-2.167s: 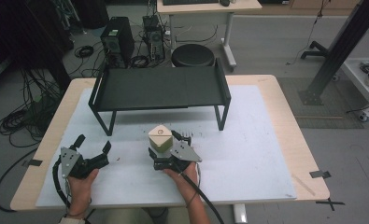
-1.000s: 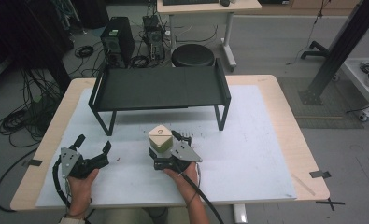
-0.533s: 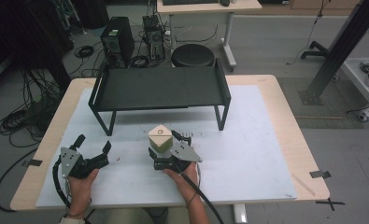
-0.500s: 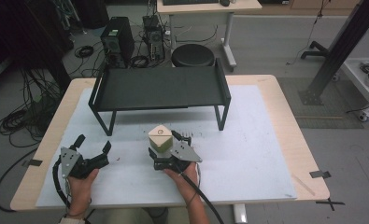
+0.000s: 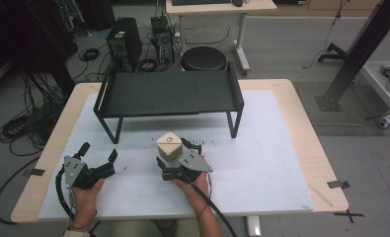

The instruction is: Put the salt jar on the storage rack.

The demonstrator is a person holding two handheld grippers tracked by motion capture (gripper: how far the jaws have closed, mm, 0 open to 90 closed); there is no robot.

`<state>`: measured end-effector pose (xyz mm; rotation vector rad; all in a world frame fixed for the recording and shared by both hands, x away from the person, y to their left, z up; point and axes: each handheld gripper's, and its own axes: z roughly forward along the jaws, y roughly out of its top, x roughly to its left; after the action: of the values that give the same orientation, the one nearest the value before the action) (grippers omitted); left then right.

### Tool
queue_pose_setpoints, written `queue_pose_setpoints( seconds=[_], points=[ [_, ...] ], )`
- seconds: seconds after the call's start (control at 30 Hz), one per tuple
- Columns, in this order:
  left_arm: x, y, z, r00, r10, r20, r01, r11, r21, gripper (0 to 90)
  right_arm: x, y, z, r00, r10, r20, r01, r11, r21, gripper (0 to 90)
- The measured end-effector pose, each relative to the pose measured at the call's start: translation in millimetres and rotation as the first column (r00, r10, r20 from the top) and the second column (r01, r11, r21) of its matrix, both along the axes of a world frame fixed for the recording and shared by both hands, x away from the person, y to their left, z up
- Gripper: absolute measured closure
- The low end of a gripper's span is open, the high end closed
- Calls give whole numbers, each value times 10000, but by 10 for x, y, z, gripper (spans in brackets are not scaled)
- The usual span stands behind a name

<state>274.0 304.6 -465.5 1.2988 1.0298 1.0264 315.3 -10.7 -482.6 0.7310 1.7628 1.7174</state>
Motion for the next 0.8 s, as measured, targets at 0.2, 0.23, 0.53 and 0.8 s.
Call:
queue_pose_setpoints(
  seconds=[0.2,0.23,0.53,0.8],
  points=[
    [0,0,0,10000,2,2,-2,10000,-1,16,1,-1,0,10000,3,-16,-3,10000,2,4],
    [0,0,0,10000,2,1,-2,10000,-2,16,2,0,0,10000,4,-19,-4,10000,1,5],
    [0,0,0,10000,7,0,-7,10000,-2,16,4,-1,0,10000,11,-45,-11,10000,18,21],
    [0,0,0,10000,13,2,-13,10000,-1,16,5,-2,1,10000,9,-64,-9,10000,28,28]
  ],
)
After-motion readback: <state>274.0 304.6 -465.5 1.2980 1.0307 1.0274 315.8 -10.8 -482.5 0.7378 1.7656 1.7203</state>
